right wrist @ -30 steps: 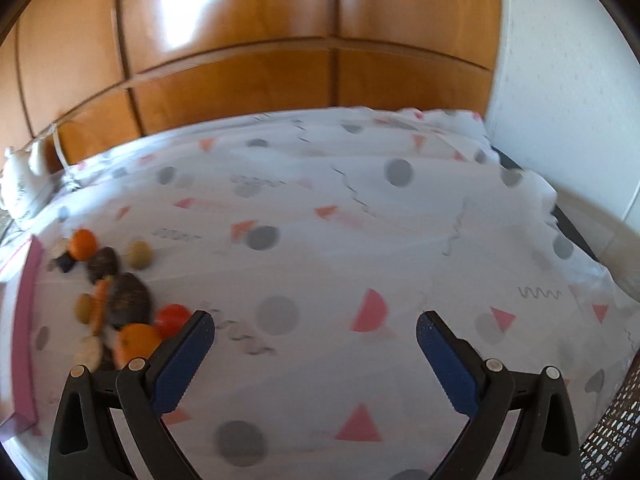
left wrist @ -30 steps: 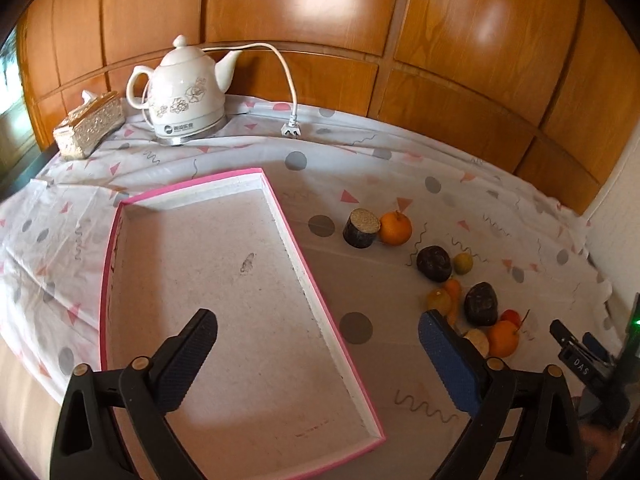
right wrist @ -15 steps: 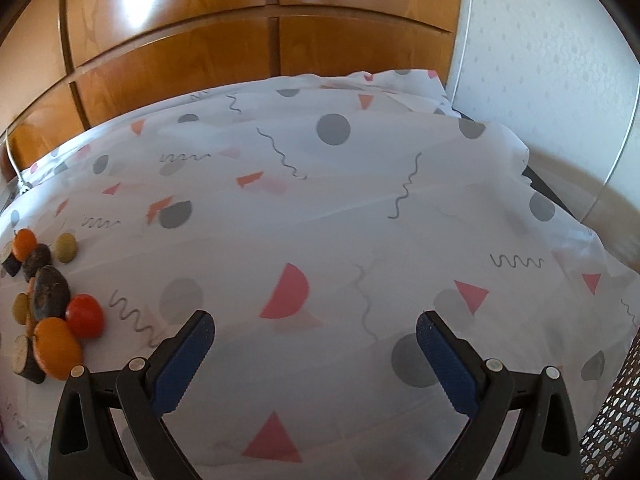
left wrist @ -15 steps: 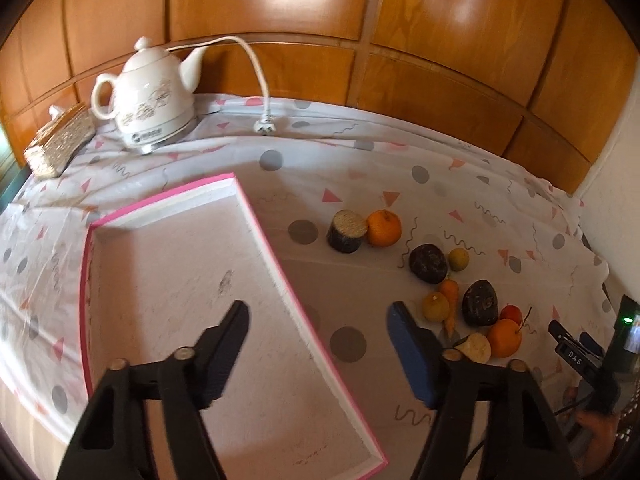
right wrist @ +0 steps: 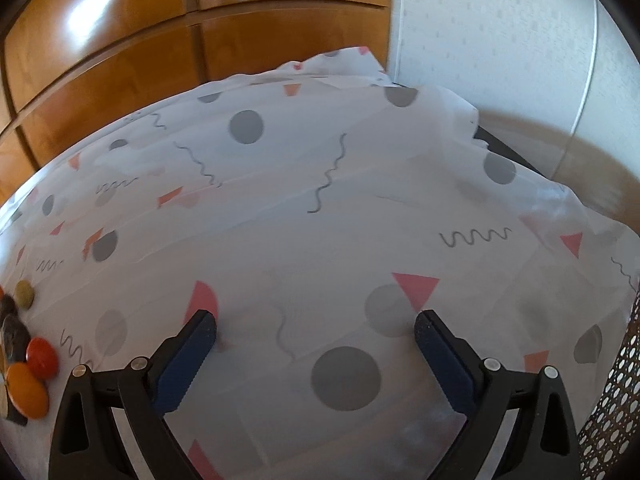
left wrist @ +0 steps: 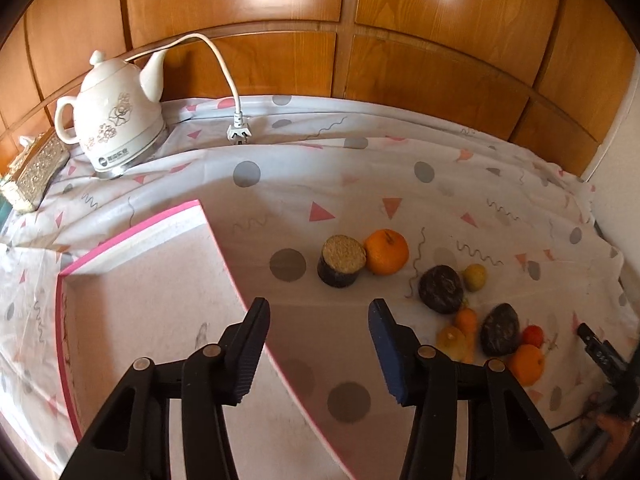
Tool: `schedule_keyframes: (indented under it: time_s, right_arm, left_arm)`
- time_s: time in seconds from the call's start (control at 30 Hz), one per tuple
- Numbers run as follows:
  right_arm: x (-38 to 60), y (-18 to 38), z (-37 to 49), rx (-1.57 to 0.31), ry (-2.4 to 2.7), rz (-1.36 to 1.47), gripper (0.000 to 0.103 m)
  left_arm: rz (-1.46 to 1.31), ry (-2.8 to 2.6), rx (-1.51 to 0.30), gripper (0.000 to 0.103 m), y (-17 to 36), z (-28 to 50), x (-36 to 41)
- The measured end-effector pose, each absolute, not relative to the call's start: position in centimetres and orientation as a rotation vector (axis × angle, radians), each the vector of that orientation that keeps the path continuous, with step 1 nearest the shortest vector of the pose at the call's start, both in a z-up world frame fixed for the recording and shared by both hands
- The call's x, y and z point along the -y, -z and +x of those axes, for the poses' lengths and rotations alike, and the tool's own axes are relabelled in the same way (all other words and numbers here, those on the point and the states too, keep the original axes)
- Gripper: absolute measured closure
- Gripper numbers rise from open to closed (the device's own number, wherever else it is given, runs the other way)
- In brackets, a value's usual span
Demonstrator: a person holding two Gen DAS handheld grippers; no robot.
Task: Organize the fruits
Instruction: 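Reach the left tool to the grainy-topped brown slice and close on it, then carry the brown slice with the left tool into the pink tray and release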
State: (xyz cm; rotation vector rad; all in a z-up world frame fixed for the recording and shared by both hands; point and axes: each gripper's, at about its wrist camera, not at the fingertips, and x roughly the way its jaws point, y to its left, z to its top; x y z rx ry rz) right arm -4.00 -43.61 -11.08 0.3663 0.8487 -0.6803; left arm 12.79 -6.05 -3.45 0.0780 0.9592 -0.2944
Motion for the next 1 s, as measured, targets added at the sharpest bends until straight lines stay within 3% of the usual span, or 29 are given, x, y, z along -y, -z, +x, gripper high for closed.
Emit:
schedule_keyframes:
  time_s: [0.5, 0.63, 1.0]
  right_arm:
    - [43.6, 11.5, -3.8, -0.834, 0.695, 0.369, 0.000]
    - [43.6, 11.5, -3.8, -0.834, 0.696, 0.366, 0.000]
    - [43.6, 11.4, -3.8, -0.836, 0.695, 0.364, 0.000]
  left_arm:
    - [0.255, 0.376, -1.023, 0.053, 7.5, 17.4, 10.4]
    - [0.250, 0.382, -1.025, 0.067, 8.1, 18.0, 10.8]
    - [0.091, 0.383, -0.971, 0.067, 5.3, 15.7, 7.7]
